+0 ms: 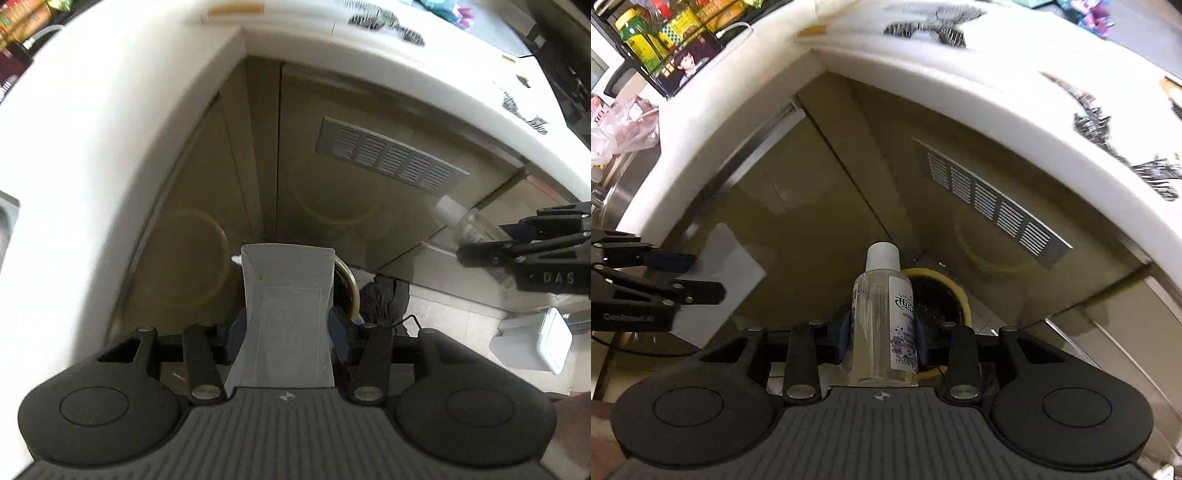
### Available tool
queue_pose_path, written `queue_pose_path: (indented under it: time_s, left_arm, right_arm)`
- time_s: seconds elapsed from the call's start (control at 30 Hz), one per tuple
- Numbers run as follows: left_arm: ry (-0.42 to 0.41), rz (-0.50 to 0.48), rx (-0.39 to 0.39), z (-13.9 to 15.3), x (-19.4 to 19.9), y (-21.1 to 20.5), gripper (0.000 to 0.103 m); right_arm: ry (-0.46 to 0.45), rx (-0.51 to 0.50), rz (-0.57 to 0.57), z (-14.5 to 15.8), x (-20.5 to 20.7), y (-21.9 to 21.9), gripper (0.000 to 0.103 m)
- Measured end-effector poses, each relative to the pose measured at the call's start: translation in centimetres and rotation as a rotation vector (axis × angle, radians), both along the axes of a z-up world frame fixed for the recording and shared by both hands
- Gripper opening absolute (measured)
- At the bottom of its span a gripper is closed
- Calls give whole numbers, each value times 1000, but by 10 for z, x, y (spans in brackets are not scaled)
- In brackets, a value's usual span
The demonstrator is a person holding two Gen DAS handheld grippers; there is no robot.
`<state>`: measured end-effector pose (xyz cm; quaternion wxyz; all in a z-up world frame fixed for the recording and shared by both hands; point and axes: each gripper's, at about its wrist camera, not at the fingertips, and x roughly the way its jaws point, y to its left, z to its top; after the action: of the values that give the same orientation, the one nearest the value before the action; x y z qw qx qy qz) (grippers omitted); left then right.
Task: Collect trash
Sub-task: 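Carry the white sheet and clear bottle down toward the trash bin with both tools, then open the left tool over the bin while the right tool releases the bottle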
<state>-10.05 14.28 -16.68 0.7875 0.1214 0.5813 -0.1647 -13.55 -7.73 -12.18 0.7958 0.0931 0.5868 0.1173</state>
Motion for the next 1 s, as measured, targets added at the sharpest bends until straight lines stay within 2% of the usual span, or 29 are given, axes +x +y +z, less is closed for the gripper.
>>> queue_pose_path:
  time_s: [0.2, 0.33, 0.47, 0.57, 0.63, 0.83, 0.93, 1.0]
  left_arm:
    - [-139, -20, -45, 58, -19, 20, 54]
    - [-238, 8, -73, 100, -43, 28, 54]
    - [-302, 109, -68, 135, -75, 18, 54]
    - [-320, 212, -62, 147, -104, 9, 54]
    - [-321, 269, -52, 151, -125, 0, 55]
    - [-270, 304, -53, 132, -155, -26, 56]
    - [-218, 312, -87, 94, -145, -33, 56]
    - [-175, 301, -91, 56, -130, -38, 56]
  right_arm:
    - [-104, -36, -33, 47, -24, 0, 37]
    - [-202, -41, 0, 89, -41, 0, 37]
    - [-283, -9, 94, 123, -53, -8, 37]
    - [-326, 30, 184, 132, -61, -21, 37]
    - [-324, 44, 226, 134, -64, -31, 38]
    - [-268, 58, 285, 124, -79, -50, 38]
    - [-211, 53, 283, 89, -72, -45, 38]
    - [-174, 50, 283, 50, -65, -36, 38]
